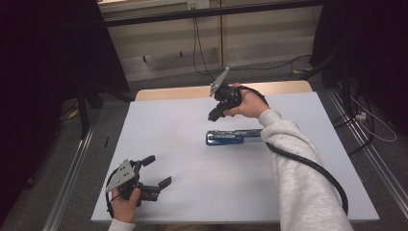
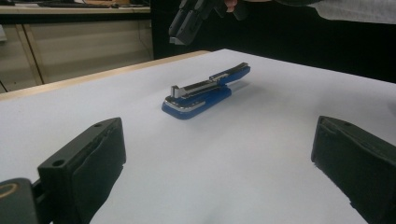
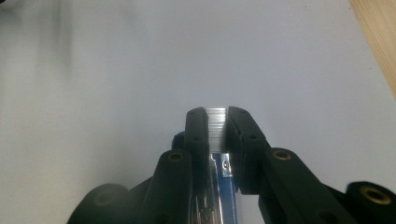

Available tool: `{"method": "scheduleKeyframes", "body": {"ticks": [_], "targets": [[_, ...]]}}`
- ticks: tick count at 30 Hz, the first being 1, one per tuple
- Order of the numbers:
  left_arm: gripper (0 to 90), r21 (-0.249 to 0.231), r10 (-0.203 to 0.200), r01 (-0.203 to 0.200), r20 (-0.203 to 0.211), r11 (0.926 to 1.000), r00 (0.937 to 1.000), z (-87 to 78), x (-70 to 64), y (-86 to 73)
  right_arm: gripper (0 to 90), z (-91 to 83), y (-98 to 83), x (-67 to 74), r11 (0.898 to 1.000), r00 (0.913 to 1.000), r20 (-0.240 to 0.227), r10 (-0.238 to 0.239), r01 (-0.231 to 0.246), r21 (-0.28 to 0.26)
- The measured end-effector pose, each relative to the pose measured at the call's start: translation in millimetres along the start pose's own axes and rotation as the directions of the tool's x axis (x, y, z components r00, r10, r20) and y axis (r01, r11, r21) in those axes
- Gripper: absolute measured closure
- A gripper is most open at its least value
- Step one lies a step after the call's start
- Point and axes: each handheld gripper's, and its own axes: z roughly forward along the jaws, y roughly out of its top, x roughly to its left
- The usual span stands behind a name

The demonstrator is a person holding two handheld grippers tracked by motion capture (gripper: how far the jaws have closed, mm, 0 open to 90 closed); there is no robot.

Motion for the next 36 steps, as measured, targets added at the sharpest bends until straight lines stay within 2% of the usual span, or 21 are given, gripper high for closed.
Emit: {"method": "scheduleKeyframes", "body": {"ticks": [5, 6, 8, 9, 12, 13, 17, 18, 23, 24, 25, 27, 29, 30, 36], "targets": [[3.1, 0.002, -0.002, 0.002, 0.0, 1.0, 1.0, 0.1, -0.2, 0.0, 78.5, -0.2, 1.3, -0.1, 1.0, 1.0, 0.002, -0.002, 0.002, -0.003], [3.1, 0.0, -0.023, 0.023, 0.01, 0.9997, 0.9997, 0.6, -1.5, -0.4, 78.5, -0.3, 1.6, 0.1, 1.0, 1.0, 0.003, -0.001, 0.001, -0.003], [3.1, 0.002, -0.023, 0.023, 0.009, 0.9997, 0.9997, 0.5, -1.5, -0.5, 78.5, -0.3, 1.6, 0.1, 1.0, 1.0, 0.004, -0.001, 0.001, -0.002], [3.0, 0.003, -0.002, 0.002, 0.001, 1.0, 1.0, 0.0, -0.3, -0.1, 78.5, -0.4, 1.5, 0.0, 1.0, 1.0, 0.004, -0.002, 0.002, -0.003], [3.1, 0.003, -0.002, 0.002, 0.001, 1.0, 1.0, 0.0, -0.2, -0.1, 78.5, -0.5, 1.1, -0.2, 1.0, 1.0, 0.002, -0.003, 0.003, 0.0], [3.1, 0.002, -0.022, 0.022, 0.009, 0.9997, 0.9997, 0.5, -1.5, -0.4, 78.5, -0.1, 0.8, -0.2, 1.0, 1.0, 0.002, -0.004, 0.004, -0.002], [3.1, 0.002, -0.022, 0.022, 0.009, 0.9998, 0.9997, 0.5, -1.5, -0.4, 78.5, 0.2, 0.8, -0.1, 1.0, 1.0, 0.002, -0.003, 0.003, -0.002], [3.1, 0.003, -0.001, 0.001, 0.001, 1.0, 1.0, -0.1, -0.2, 0.0, 78.5, 0.2, 0.8, -0.1, 1.0, 1.0, 0.001, -0.003, 0.003, -0.002], [3.1, 0.009, -0.015, 0.015, 0.011, 0.9998, 0.9998, 0.1, -1.2, -0.4, 78.5, -0.3, 1.3, -0.1, 1.0, 1.0, 0.003, -0.006, 0.006, -0.002], [3.1, 0.005, -0.013, 0.013, 0.004, 0.9999, 0.9999, 0.3, -1.3, -0.4, 78.5, -0.5, 1.3, -0.2, 1.0, 1.0, 0.005, -0.006, 0.006, -0.004], [3.1, 0.013, 0.008, -0.008, 0.002, 0.9999, 1.0, -0.3, 0.0, 0.0, 78.5, -0.4, 1.2, -0.3, 1.0, 1.0, 0.006, -0.005, 0.005, -0.004], [3.1, 0.014, 0.009, -0.009, 0.002, 0.9999, 1.0, -0.5, 0.0, 0.1, 78.5, 0.3, 0.4, -0.3, 1.0, 1.0, 0.002, -0.003, 0.003, -0.003], [3.1, 0.01, 0.001, -0.001, 0.003, 0.9999, 1.0, -0.1, -0.3, 0.0, 78.5, 2.0, -0.4, -0.1, 1.0, 1.0, 0.002, -0.001, 0.001, -0.006], [3.1, 0.008, -0.018, 0.018, 0.01, 0.9998, 0.9998, 0.5, -1.6, -0.4, 78.5, 2.9, -1.0, -0.1, 1.0, 1.0, 0.001, -0.001, 0.001, -0.005], [3.1, 0.013, -0.014, 0.014, 0.01, 0.9998, 0.9998, 0.3, -1.3, -0.5, 78.5, 6.2, -4.1, 0.2, 1.0, 1.0, -0.004, 0.001, -0.001, -0.002]]}}
